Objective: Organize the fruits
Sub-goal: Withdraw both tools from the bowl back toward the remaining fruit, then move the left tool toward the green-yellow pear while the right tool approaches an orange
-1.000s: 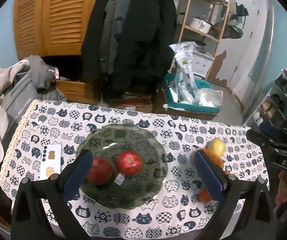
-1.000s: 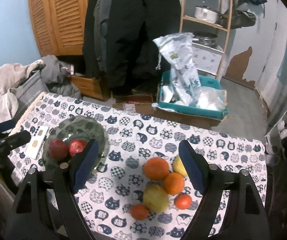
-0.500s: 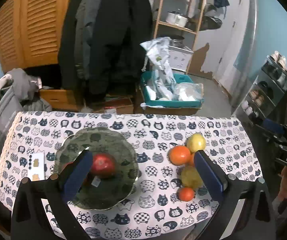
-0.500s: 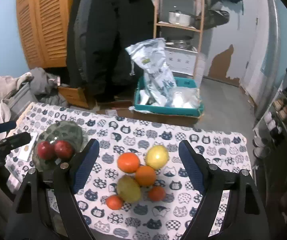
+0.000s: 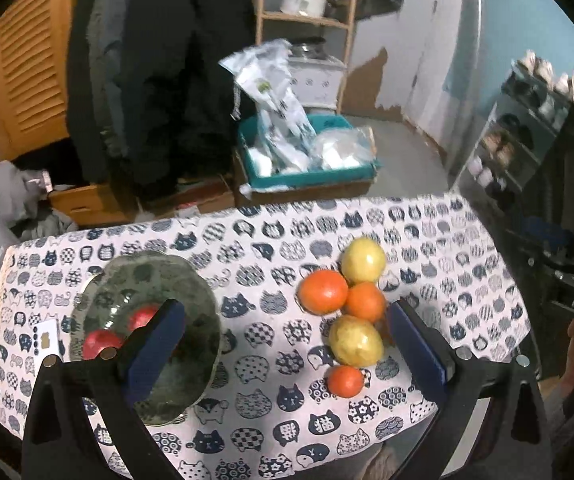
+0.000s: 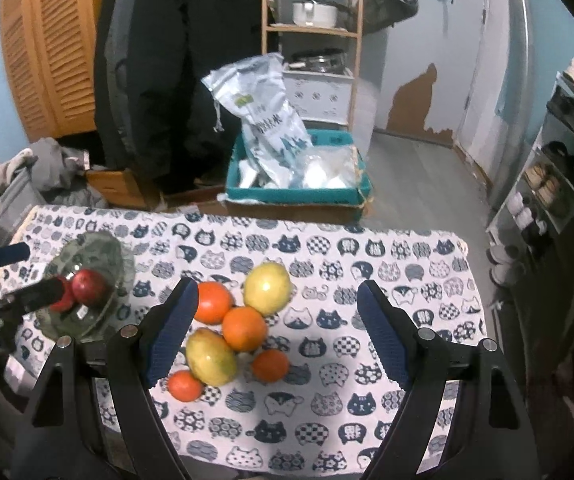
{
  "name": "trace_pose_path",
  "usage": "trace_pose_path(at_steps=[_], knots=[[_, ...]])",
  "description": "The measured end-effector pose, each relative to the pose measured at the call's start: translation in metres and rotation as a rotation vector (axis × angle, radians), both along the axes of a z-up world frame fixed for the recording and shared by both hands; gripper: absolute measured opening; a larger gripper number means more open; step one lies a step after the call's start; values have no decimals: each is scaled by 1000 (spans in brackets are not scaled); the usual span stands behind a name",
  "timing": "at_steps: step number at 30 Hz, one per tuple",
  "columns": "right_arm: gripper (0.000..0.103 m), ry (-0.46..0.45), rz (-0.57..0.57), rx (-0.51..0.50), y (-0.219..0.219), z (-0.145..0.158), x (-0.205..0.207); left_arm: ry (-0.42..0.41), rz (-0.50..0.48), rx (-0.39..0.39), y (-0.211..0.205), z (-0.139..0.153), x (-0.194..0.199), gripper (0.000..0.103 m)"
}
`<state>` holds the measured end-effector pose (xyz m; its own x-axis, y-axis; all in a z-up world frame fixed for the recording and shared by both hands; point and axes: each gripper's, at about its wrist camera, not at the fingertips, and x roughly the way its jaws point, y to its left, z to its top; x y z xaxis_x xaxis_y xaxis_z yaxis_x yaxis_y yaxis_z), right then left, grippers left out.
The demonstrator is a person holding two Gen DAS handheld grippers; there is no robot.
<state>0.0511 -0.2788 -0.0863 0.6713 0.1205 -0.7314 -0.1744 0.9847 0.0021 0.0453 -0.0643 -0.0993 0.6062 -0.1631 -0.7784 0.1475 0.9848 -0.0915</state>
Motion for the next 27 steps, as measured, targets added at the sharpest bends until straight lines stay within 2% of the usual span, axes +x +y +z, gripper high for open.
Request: trace_pose_path(at_steps=[6, 19, 27], knots=[[82, 60, -31, -15, -14, -28, 7, 73, -32, 32, -24, -31, 12, 102], [82, 268, -95, -47, -41, -113, 23, 237, -66, 77, -64, -105, 40, 102], [82, 332, -114, -59, -49, -139, 26, 309, -97, 103, -83, -139, 47, 102]])
